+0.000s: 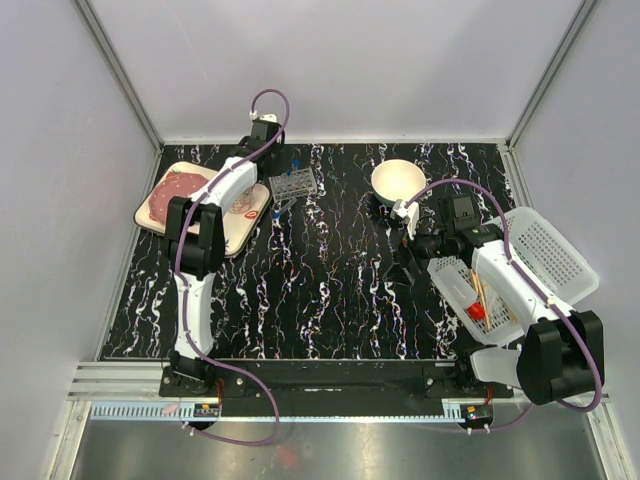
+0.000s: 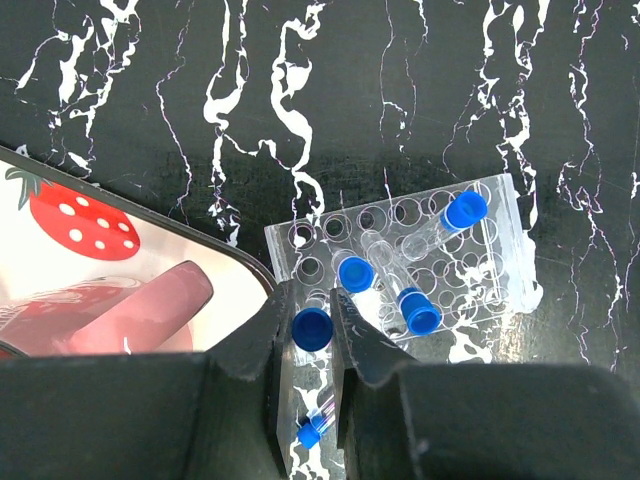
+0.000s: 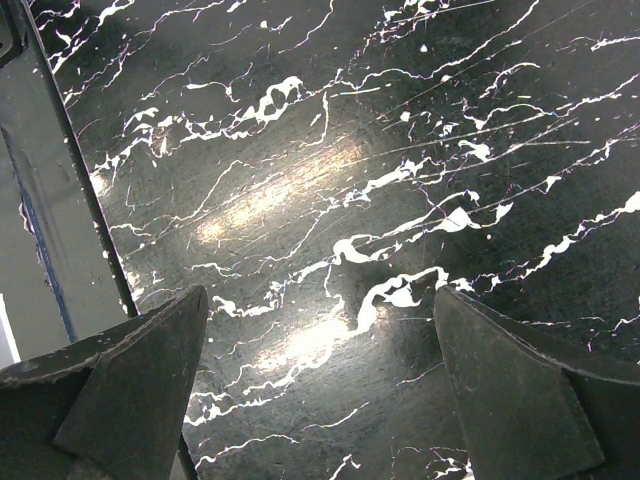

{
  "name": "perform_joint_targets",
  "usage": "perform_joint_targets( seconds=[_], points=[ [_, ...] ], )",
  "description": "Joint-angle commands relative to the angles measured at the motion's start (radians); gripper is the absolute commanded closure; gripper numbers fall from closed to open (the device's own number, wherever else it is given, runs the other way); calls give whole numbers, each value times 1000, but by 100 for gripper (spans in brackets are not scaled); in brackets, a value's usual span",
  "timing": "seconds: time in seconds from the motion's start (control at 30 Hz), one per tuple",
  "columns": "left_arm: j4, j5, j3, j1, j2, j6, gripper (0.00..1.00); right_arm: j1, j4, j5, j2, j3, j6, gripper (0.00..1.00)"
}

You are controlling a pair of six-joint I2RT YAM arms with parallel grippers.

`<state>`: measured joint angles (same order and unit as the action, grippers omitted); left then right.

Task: Organize the chemistry lab equipment

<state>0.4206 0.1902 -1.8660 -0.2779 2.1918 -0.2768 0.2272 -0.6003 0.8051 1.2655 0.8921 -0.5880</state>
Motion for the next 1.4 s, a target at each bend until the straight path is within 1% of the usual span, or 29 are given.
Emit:
perform_joint_targets(
  seconds=[0.0,0.13,0.23,0.5,0.63,0.7,0.77,0.8,0.83,0.87,0.9,0.93,1.0,1.03,1.17,1.2,1.33,1.37],
  points=[
    [-14,-14,-33,6,0,11,84,-11,2,14,-6,7,-21,0],
    [-14,-17,-13,8,-7,11,80,-17,2,14,-8,7,-21,0],
    [-14,-18,-7,6,-10,10,73,-20,0,16,-8,7,-19,0],
    [-16,-31,-4,6,-23,11,70,-29,-1,20,-9,7,-18,0],
    [-16,-47,13,6,-70,5,68,-35,0,23,-8,8,-21,0],
    [-16,-63,28,6,-107,5,62,-45,-3,23,-12,5,-26,0],
    [-20,-75,79,6,-182,7,57,-55,-3,26,-17,5,-26,0],
    [-32,-93,105,6,-214,10,50,-71,-4,34,-24,1,-26,0],
    [-45,-103,169,6,-284,16,45,-77,-4,37,-28,-1,-26,0],
    [-60,-110,206,8,-323,18,39,-84,-3,40,-31,-2,-24,0],
    [-81,-127,243,8,-358,21,28,-89,-3,45,-38,-4,-22,0],
    [-89,-135,316,8,-425,25,21,-97,-3,45,-44,-4,-21,0],
    [-106,-164,387,6,-489,28,13,-98,-7,45,-58,1,-12,0],
    [-109,-181,448,6,-539,33,8,-100,-13,43,-66,5,-12,0],
    [-102,-322,559,9,-603,60,7,-100,-105,19,-92,71,-30,0],
    [-98,-384,571,11,-603,67,7,-100,-124,2,-91,89,-36,0],
    [-79,-454,600,6,-545,93,11,-98,-219,0,-75,168,-29,0],
    [-78,-460,599,6,-528,93,14,-98,-223,6,-65,188,-18,0]
  ],
)
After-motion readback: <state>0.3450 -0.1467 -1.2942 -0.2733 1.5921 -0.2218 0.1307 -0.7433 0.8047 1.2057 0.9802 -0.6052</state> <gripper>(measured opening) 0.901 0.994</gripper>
